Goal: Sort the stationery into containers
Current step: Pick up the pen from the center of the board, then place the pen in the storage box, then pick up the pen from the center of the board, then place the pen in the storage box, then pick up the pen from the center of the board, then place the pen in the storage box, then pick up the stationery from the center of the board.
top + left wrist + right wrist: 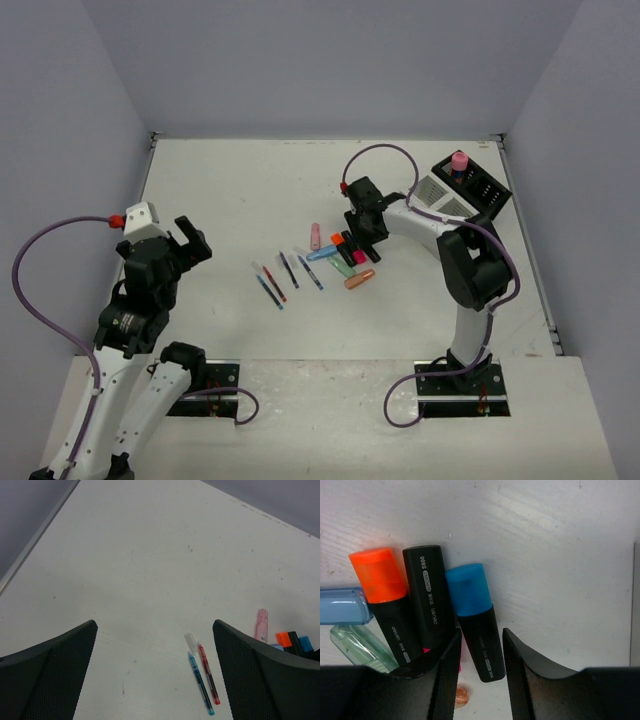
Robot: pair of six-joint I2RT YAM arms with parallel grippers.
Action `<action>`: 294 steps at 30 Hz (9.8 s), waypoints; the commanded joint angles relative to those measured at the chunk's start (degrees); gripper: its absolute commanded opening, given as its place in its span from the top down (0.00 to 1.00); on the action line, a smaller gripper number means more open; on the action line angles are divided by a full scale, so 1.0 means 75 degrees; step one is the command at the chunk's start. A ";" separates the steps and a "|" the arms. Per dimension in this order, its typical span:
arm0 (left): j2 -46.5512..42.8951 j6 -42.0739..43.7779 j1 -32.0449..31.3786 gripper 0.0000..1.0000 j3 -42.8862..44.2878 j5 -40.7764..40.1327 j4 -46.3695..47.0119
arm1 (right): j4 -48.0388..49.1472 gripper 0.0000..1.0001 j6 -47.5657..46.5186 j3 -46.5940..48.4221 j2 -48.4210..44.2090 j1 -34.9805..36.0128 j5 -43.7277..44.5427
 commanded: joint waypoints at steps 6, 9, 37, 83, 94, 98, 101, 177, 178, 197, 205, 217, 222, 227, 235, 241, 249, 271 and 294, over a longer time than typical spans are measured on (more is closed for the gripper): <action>0.0012 0.0216 -0.0139 0.00 -0.0057 0.0055 0.0338 | -0.0683 0.63 -0.0351 0.0962 0.0794 -0.0175 -0.0577; 0.0000 0.0216 -0.0140 0.00 -0.0057 0.0071 0.0339 | -0.0737 0.75 -0.0340 0.1027 0.0853 -0.0175 -0.0554; -0.0148 0.0228 -0.0304 0.00 -0.0069 0.0085 0.0350 | 0.3943 1.00 0.0523 -0.0836 -0.3342 -0.2175 0.2589; -0.0267 0.0204 -0.0363 0.00 -0.0047 -0.0027 0.0303 | 0.0395 0.58 0.1245 -0.0521 -0.1119 0.0493 -0.0098; -0.0293 0.0228 -0.0363 0.00 -0.0057 0.0054 0.0339 | 0.0178 0.63 0.1077 0.0100 0.0233 0.0493 -0.0301; -0.0336 0.0239 -0.0366 0.00 -0.0069 0.0058 0.0350 | 0.0062 0.62 0.1022 0.0390 0.0543 0.0450 -0.0227; -0.0328 0.0239 -0.0374 0.00 -0.0069 0.0078 0.0350 | -0.0062 0.69 0.1006 0.0591 0.0735 0.0422 -0.0086; -0.0319 0.0216 -0.0480 0.00 -0.0057 -0.0051 0.0304 | -0.0146 0.53 0.1432 0.0864 -0.0598 0.0774 -0.0052; -0.0329 0.0216 -0.0480 0.00 -0.0058 -0.0051 0.0303 | -0.0262 0.54 0.1402 0.1132 -0.0405 0.0774 -0.0089; -0.0410 0.0216 -0.0480 0.00 -0.0069 -0.0019 0.0327 | -0.0731 0.55 0.1281 0.2442 0.1644 0.0765 -0.0013; -0.0427 0.0221 -0.0480 0.00 -0.0069 0.0025 0.0339 | -0.1113 0.70 0.1329 0.2532 0.1677 0.0762 0.0130; -0.0422 0.0228 -0.0491 0.00 -0.0080 0.0047 0.0350 | -0.0353 0.97 0.1035 0.1779 -0.1299 0.0618 0.1362; -0.0474 0.0228 -0.0526 0.00 -0.0080 0.0019 0.0339 | 0.1768 1.00 0.1087 0.0390 -0.3011 -0.0413 0.3444; -0.0514 0.0217 -0.0549 0.00 -0.0080 0.0008 0.0328 | 0.3090 0.99 0.1040 -0.0145 -0.3471 -0.1582 0.3837; -0.0556 0.0216 -0.0585 0.00 -0.0080 0.0013 0.0333 | 0.3976 1.00 0.0601 -0.0316 -0.2901 -0.2178 0.3691; -0.0598 0.0239 -0.0608 0.00 -0.0080 0.0088 0.0362 | 0.4890 1.00 0.0475 -0.0930 -0.2778 -0.2283 0.3638; -0.0680 0.0239 -0.0655 0.00 -0.0092 0.0078 0.0364 | 0.4994 1.00 0.0315 -0.0904 -0.2373 -0.2411 0.3450; -0.0809 0.0254 -0.0714 0.00 -0.0092 0.0081 0.0383 | 0.4574 0.48 0.0983 -0.1451 -0.3191 -0.2237 0.3042; 0.0813 0.0130 -0.0714 0.00 0.0215 0.0143 0.0166 | 0.0547 0.40 0.2850 -0.3278 -0.4877 0.1229 0.0161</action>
